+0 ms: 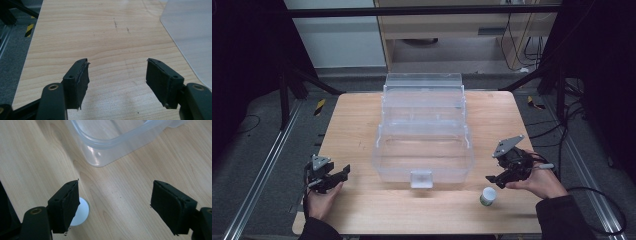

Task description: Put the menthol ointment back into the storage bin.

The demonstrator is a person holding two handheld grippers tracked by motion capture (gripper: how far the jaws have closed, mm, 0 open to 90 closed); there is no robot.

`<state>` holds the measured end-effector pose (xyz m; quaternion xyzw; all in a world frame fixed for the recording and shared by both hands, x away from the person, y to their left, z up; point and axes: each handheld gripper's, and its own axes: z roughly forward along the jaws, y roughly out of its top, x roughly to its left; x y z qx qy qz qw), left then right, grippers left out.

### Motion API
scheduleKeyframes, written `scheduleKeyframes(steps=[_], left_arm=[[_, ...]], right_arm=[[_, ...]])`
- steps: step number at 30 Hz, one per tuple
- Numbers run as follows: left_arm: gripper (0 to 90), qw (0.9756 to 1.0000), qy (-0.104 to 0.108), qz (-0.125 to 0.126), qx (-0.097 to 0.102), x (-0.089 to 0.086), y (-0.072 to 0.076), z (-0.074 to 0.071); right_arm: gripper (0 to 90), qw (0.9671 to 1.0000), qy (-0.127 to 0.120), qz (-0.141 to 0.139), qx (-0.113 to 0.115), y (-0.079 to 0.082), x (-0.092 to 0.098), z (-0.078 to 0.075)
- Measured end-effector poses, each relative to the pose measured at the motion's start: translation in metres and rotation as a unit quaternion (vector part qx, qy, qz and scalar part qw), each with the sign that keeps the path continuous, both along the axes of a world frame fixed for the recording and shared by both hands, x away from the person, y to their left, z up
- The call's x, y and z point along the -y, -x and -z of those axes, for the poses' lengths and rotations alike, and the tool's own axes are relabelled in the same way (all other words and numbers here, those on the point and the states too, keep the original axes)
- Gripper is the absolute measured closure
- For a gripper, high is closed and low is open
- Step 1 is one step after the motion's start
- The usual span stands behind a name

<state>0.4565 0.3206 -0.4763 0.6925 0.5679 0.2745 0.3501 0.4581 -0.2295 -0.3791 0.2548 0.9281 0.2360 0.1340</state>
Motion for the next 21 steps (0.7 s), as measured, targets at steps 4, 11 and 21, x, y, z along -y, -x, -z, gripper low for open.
scheduleKeyframes(steps=[4, 11, 21], left_arm=[[34.3, 1.0000, -0.002, 0.000, 0.000, 0.000, 0.000, 0.000], [34.3, 1.0000, -0.002, 0.000, 0.000, 0.000, 0.000, 0.000], [34.3, 1.0000, -0.003, 0.000, -0.001, 0.000, 0.000, 0.000]], right_arm=[[21.7, 0.9997, 0.006, -0.015, -0.016, 0.002, -0.004, 0.000], [22.6, 0.9985, 0.027, -0.035, -0.032, 0.005, -0.008, 0.003], [23.6, 0.9956, 0.044, -0.062, -0.054, 0.008, -0.013, 0.007]])
